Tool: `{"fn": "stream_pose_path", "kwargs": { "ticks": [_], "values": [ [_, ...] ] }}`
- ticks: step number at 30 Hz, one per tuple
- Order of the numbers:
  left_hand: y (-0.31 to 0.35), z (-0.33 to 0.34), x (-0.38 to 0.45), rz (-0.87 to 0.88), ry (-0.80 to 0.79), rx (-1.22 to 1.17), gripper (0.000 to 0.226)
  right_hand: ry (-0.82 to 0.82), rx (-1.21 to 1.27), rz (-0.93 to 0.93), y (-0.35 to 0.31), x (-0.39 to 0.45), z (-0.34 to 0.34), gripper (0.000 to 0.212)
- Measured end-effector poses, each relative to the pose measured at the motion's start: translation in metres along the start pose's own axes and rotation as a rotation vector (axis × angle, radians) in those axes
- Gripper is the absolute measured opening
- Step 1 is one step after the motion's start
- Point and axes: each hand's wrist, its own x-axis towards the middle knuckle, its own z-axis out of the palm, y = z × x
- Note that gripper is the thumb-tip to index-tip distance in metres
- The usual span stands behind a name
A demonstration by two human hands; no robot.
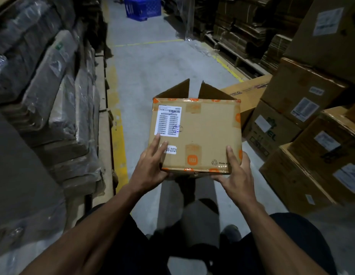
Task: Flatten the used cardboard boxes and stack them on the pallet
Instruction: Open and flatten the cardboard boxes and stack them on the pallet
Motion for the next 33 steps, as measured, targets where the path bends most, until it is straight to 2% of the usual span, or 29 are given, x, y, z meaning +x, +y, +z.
{"fn": "stream_pose_path", "kwargs": {
  "ticks": [4, 11, 17, 21, 24, 28, 30, 33],
  "values": [
    [0.002, -0.027, 0.009, -0.029, 0.058, -0.056, 0.088, 0.093, 0.063, -0.036, -0.017, 0.012, -0.011, 0.094],
    [0.018, -0.08, 0.022, -0.093, 0.136, -0.107, 0.072, 0.129, 0.146, -0.006, -0.059, 0.018, -0.056, 0.071],
    [0.041, -0.122, 0.053, -0.107, 0.202, -0.117, 0.065, 0.154, 0.108, 0.005, -0.086, 0.035, -0.103, 0.064],
    [0.035, -0.112, 0.066, -0.159, 0.131, -0.096, 0.059, 0.092, 0.117, 0.062, -0.08, 0.05, -0.09, 0.066],
    [0.029, -0.096, 0.074, -0.163, 0.195, -0.082, 0.051, 0.114, 0.174, 0.091, -0.078, 0.065, -0.072, 0.067],
    [0.023, -0.079, 0.085, -0.21, 0.2, -0.12, 0.062, 0.16, 0.27, 0.097, -0.077, 0.081, -0.055, 0.07],
    [0.024, -0.07, 0.084, -0.263, 0.24, -0.22, 0.08, 0.187, 0.351, 0.104, -0.076, 0.08, -0.046, 0.082],
    [0.025, -0.048, 0.072, -0.437, 0.267, -0.423, 0.111, 0.239, 0.495, 0.158, -0.068, 0.072, -0.034, 0.1]
  ]
}}
